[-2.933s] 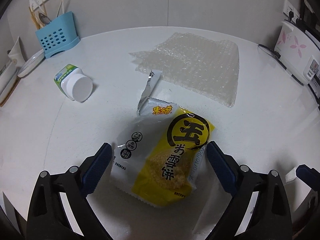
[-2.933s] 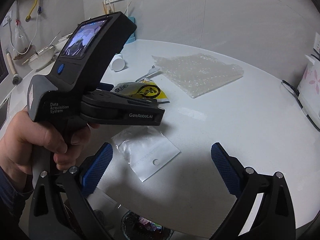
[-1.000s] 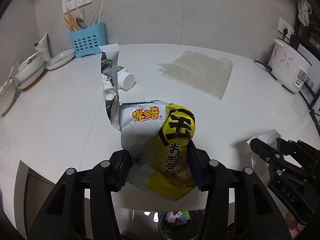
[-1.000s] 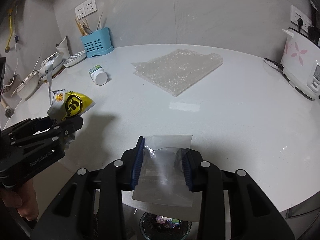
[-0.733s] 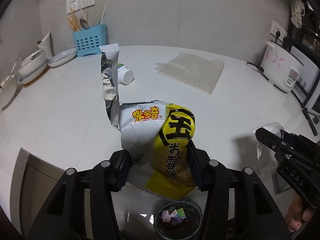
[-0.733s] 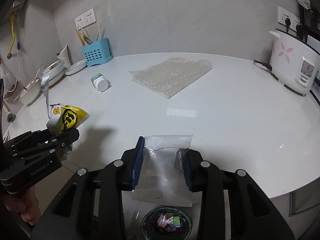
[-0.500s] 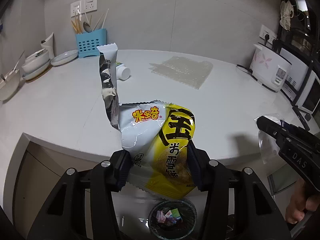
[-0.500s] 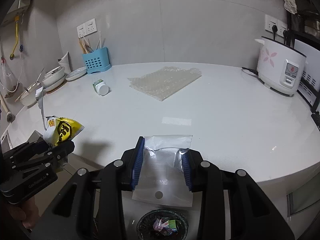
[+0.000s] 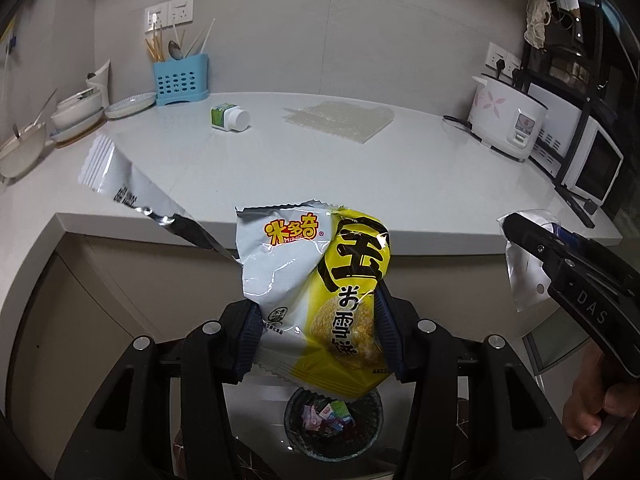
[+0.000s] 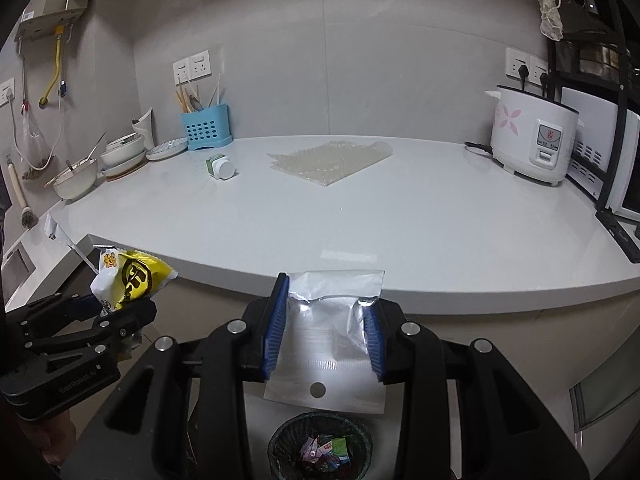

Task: Collect trash
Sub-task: 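Carry the snack bag and plastic bag down over the wastebasket with both tools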

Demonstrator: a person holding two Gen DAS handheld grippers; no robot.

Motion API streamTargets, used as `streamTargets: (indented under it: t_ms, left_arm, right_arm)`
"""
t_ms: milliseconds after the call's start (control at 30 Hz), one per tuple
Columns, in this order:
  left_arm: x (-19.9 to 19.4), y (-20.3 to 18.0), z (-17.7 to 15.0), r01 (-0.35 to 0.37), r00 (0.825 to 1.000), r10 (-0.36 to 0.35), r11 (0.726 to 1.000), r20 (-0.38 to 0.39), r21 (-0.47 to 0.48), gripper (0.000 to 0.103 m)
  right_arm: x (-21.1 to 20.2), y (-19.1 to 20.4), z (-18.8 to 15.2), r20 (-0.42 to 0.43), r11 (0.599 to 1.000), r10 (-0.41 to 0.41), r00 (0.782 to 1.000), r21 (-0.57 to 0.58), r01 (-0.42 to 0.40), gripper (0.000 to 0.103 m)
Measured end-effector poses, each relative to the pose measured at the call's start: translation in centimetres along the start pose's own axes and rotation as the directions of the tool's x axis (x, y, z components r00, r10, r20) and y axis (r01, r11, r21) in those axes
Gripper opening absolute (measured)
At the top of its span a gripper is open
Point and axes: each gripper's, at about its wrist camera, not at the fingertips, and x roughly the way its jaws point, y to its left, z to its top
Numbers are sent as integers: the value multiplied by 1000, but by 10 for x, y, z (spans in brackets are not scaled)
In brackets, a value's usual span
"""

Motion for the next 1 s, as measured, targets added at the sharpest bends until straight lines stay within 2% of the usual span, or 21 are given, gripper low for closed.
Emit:
streamTargets:
  t_ms: [100, 467, 700, 867, 1000]
  left_arm:
    - [-3, -2, -15, -7, 1000, 7, 1000, 9, 0, 49]
    - [9, -3, -73, 46, 999, -46, 999, 11, -24, 49]
    - [41, -7, -113, 53, 998, -53, 998, -18, -24, 49]
    - [77, -6, -141, 55, 996, -57, 998, -68, -32, 49]
    - [107, -4, -160, 48, 994, -52, 998, -98, -46, 49]
  right_arm:
    - [-6, 0, -17, 0, 1000, 0, 1000, 7, 0, 33]
    - [-11, -5, -84, -22, 999, -25, 999, 24, 25, 33]
    - [15, -9, -134, -82, 998, -48, 995, 38, 52, 33]
    - [43, -13, -167, -135, 997, -53, 989, 56, 61, 33]
    - [66, -15, -192, -146, 994, -80, 986, 59, 89, 33]
